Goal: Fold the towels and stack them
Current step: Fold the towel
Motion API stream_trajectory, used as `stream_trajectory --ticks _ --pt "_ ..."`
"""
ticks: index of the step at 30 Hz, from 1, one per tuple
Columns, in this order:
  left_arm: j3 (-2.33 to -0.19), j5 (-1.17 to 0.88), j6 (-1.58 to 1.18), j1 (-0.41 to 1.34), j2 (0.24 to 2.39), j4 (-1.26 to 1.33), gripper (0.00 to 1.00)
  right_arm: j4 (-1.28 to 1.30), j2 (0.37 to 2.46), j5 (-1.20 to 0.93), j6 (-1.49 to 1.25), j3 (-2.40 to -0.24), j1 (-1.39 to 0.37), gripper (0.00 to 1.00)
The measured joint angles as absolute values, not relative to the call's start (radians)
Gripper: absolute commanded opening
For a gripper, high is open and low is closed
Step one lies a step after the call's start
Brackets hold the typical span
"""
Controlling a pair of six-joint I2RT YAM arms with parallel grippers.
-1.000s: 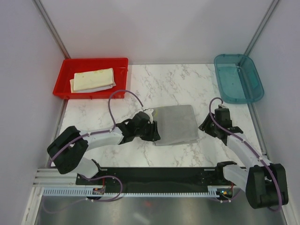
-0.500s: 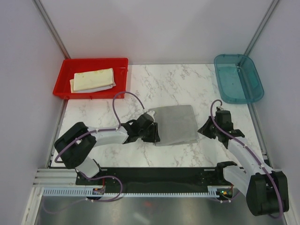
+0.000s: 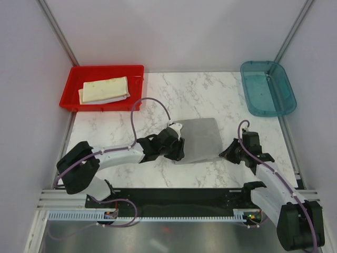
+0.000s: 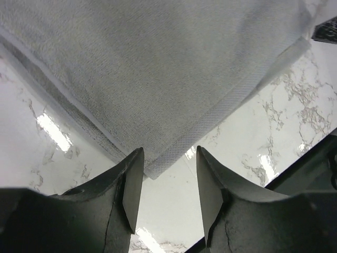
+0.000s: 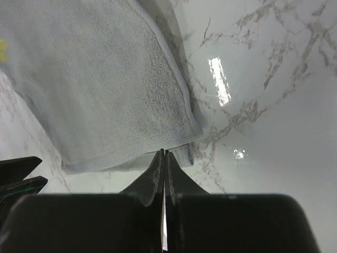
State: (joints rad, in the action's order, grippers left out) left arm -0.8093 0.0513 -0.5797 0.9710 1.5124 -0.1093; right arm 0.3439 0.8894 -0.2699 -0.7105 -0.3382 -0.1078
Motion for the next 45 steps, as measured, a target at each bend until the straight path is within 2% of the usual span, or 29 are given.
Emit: stream_trajectory --ticks 9,17,33,39,44,45 --pt "-0.814 0.050 -0.361 0.997 1.480 -0.122 0.47 0.310 0.862 -0.303 -0.739 -0.268 -0.110 0.00" --pt "-0.814 0.051 -0.266 1.026 1.540 -0.125 0.49 0.294 0.874 -0.289 -0.745 -0.253 -0.114 0.00" --pt "-0.812 0.054 -0.179 1.065 1.594 -0.121 0.47 0.281 0.878 -0.273 -0.748 -0.252 -0.115 0.00" --pt "-0.812 0.085 -0.166 1.079 1.615 -0.109 0.39 0.277 0.878 -0.265 -0.748 -0.252 -0.115 0.00" --pt "-0.812 0.103 -0.165 1.084 1.615 -0.109 0.41 0.277 0.878 -0.264 -0.748 -0.252 -0.115 0.00" --pt "-0.812 0.104 -0.165 1.085 1.615 -0.109 0.39 0.277 0.878 -0.263 -0.748 -0.252 -0.115 0.00"
